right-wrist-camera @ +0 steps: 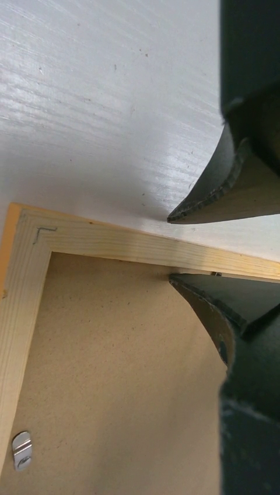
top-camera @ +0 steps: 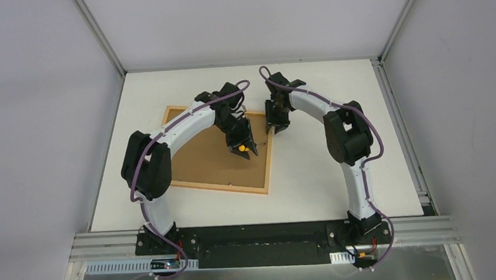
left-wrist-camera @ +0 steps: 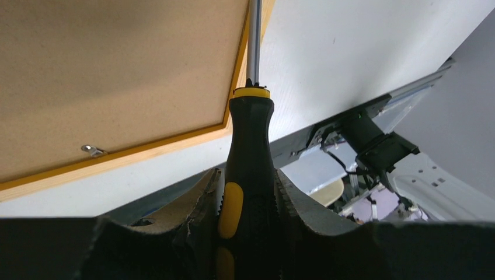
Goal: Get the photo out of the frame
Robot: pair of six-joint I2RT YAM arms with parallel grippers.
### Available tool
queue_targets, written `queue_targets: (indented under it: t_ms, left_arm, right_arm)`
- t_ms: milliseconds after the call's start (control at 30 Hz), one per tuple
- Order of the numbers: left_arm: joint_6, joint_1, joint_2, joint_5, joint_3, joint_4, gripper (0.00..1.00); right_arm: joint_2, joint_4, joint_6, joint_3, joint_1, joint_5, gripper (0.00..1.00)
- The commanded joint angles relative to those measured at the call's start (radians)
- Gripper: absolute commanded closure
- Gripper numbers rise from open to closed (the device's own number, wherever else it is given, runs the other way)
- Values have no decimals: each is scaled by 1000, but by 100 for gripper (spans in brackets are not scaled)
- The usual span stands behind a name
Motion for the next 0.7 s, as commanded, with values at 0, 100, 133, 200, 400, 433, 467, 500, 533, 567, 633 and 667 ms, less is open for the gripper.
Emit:
queue_targets:
  t_ms: [0,100,133,200,400,433,467,500,533,567,633,667]
  left_arm:
    - [90,-18,28,75,45,-129,100]
    - [91,-21,-7,22,71,-132,100]
    - [90,-20,-27,-5,80,-132,100]
    - [72,-18,-66,-44,92,-131,100]
    - [-15,-3,-136,45,58,-131,100]
    - [-32,-1,-147,67,44,-131,100]
    - [-42,1,-156,90,30,-131,100]
    - [-48,2,-168,118,19,-132,100]
    - [-55,4,-180,140,9,-132,100]
    - [-59,7,-194,158,-2,-132,100]
    - [-68,11,-224,185,-21,-134,100]
    - [-73,12,-240,202,-32,-135,100]
  right_arm:
    - [0,-25,-20,45,9,18,61]
    - [-8,-37,-18,42,9,12,61]
    - [-16,-41,-17,39,9,9,60]
    - [-38,-64,-16,40,8,9,58]
    - [-249,-57,-50,-99,9,31,35]
    - [-334,-14,-72,-161,8,11,33]
    - [-410,49,-101,-242,9,-43,31]
    - [-484,148,-130,-325,17,-123,31]
    - [-565,237,-170,-421,31,-169,30]
    - [-633,305,-208,-506,54,-212,29]
    - [-766,407,-326,-644,126,-221,28]
    - [-816,451,-367,-696,165,-219,28]
